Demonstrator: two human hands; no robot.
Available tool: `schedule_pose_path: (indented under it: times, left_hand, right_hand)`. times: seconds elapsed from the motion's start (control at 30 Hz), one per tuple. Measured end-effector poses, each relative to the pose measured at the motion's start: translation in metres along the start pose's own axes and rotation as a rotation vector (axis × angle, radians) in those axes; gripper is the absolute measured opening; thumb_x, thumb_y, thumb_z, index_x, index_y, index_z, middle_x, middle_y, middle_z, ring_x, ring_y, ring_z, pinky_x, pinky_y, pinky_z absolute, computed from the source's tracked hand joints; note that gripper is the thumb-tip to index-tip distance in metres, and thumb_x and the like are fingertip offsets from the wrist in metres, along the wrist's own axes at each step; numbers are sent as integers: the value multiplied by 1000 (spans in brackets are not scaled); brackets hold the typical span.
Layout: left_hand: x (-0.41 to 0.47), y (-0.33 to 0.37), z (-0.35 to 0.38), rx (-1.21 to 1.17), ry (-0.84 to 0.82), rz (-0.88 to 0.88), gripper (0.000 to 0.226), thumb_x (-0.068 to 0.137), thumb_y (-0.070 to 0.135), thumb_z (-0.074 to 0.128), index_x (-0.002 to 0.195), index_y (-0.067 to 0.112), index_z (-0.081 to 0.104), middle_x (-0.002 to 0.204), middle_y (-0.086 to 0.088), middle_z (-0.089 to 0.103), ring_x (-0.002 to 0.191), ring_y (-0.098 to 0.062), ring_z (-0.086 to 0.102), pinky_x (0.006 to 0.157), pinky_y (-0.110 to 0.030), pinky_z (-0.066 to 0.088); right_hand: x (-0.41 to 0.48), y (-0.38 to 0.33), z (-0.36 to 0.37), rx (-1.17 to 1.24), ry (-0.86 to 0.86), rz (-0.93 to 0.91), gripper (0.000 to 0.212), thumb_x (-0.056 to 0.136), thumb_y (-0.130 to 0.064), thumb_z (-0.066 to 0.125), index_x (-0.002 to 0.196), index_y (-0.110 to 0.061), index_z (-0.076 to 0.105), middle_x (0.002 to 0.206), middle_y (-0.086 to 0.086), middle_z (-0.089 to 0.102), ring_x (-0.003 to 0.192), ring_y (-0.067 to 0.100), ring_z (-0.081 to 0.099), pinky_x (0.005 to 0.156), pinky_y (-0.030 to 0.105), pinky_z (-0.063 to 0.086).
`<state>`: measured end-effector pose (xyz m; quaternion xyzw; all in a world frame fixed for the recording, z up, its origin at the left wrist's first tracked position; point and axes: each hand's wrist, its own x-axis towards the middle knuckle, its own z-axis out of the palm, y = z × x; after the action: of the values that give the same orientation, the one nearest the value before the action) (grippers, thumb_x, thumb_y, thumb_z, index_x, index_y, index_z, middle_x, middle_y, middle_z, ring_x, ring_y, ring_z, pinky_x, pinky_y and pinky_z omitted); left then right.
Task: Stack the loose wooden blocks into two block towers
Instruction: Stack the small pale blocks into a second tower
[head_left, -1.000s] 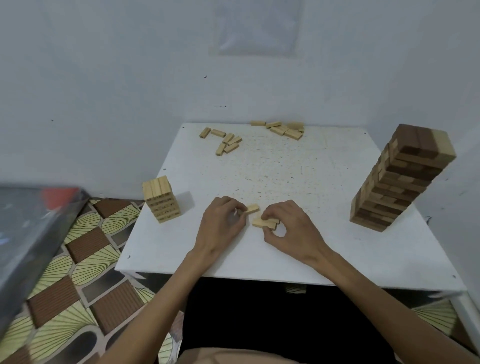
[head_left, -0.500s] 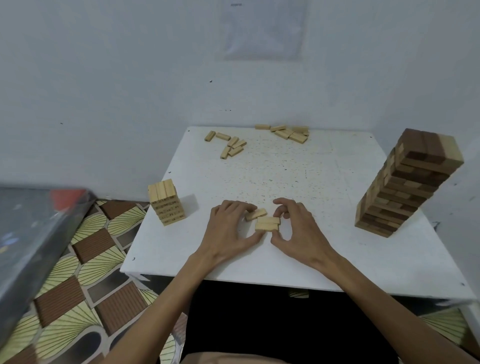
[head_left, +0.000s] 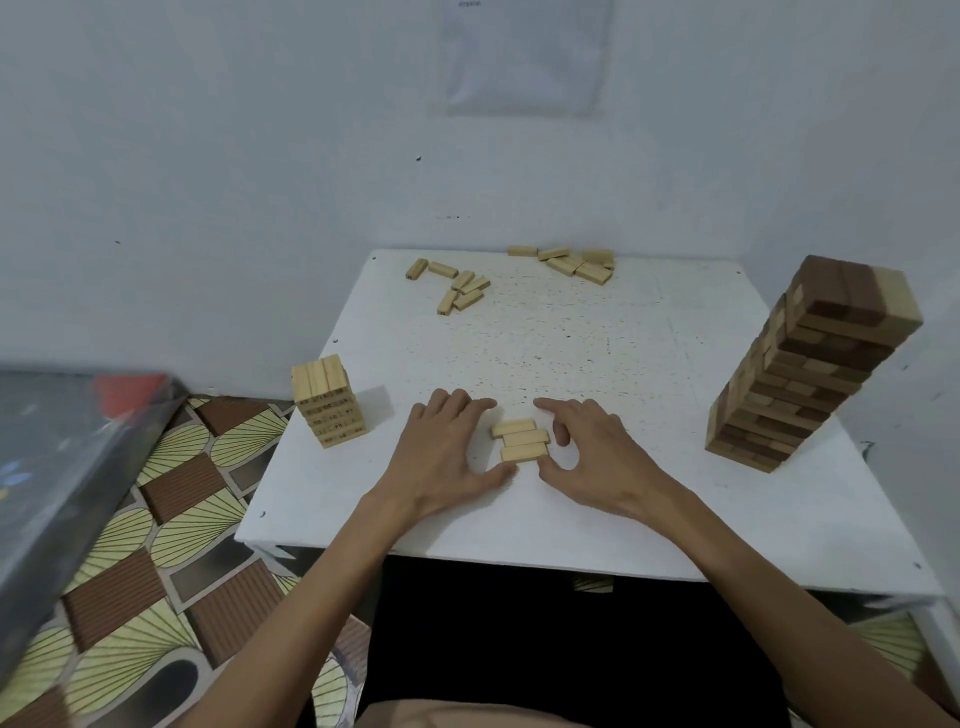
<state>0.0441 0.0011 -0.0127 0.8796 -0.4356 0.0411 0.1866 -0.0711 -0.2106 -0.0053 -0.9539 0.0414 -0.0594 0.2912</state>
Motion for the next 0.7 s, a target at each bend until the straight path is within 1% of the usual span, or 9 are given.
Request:
schedule_pose_path:
  times: [0.03, 0.1, 0.2, 0.27, 0.33, 0.5, 0.57, 0.63, 0.7]
  left_hand:
    - [-1, 2, -2, 44, -25, 3, 81, 83, 71, 51, 148, 23, 47, 118, 7, 59, 111, -17, 48, 87, -33, 35]
    - [-3, 7, -5, 31, -85, -14, 75, 90, 61, 56, 152, 22, 41, 119, 5, 64, 111, -19, 54, 87, -34, 39]
    - [3, 13, -11, -9, -147, -38, 64, 93, 52, 60, 148, 23, 45, 120, 6, 64, 110, -19, 58, 84, -33, 43]
    - [8, 15, -13, -33, -183, -38, 54, 93, 48, 60, 140, 22, 50, 113, 7, 63, 103, -18, 59, 78, -31, 42]
    - [12, 15, -15, -62, -213, -42, 49, 93, 45, 62, 134, 21, 53, 107, 7, 63, 98, -17, 60, 76, -31, 43]
    - [18, 15, -19, -131, -268, -46, 38, 91, 38, 64, 124, 19, 59, 98, 8, 63, 91, -17, 59, 81, -38, 52]
    - [19, 15, -20, -153, -281, -46, 36, 90, 35, 65, 121, 16, 61, 95, 7, 63, 88, -17, 59, 79, -37, 52]
    - [22, 15, -21, -166, -296, -53, 34, 91, 32, 66, 119, 14, 63, 93, 6, 64, 87, -16, 59, 77, -33, 50]
    - [24, 15, -22, -161, -323, -60, 34, 92, 30, 66, 121, 13, 62, 95, 5, 64, 88, -17, 59, 78, -33, 51]
  right_hand:
    - [1, -2, -3, -6, -23, 5, 66, 95, -38, 62, 155, -31, 37, 99, -16, 46, 99, 2, 36, 106, 35, 37]
    - [4, -4, -8, -25, -63, -15, 63, 94, -37, 62, 153, -31, 38, 99, -17, 47, 96, 0, 34, 99, 31, 39]
    - [12, -7, -11, -51, -126, -37, 60, 92, -37, 62, 149, -29, 44, 98, -20, 47, 99, 2, 40, 88, 27, 41]
    - [18, -9, -14, -59, -178, -45, 60, 91, -37, 64, 147, -28, 47, 99, -19, 50, 102, 5, 46, 90, 30, 47]
    - [23, -11, -17, -63, -218, -51, 56, 89, -36, 65, 142, -28, 51, 99, -17, 53, 100, 7, 50, 91, 33, 50]
    - [30, -13, -19, -58, -255, -51, 46, 84, -33, 67, 128, -28, 58, 89, -13, 59, 84, 7, 57, 78, 39, 55]
    - [32, -13, -20, -53, -257, -49, 46, 83, -32, 68, 128, -27, 59, 86, -11, 61, 81, 8, 58, 76, 41, 55]
    - [32, -12, -20, -53, -260, -54, 46, 85, -30, 69, 130, -25, 60, 87, -9, 62, 79, 7, 57, 77, 39, 55]
    - [34, -11, -21, -52, -270, -55, 47, 87, -29, 70, 133, -24, 60, 88, -8, 62, 78, 6, 56, 77, 36, 54]
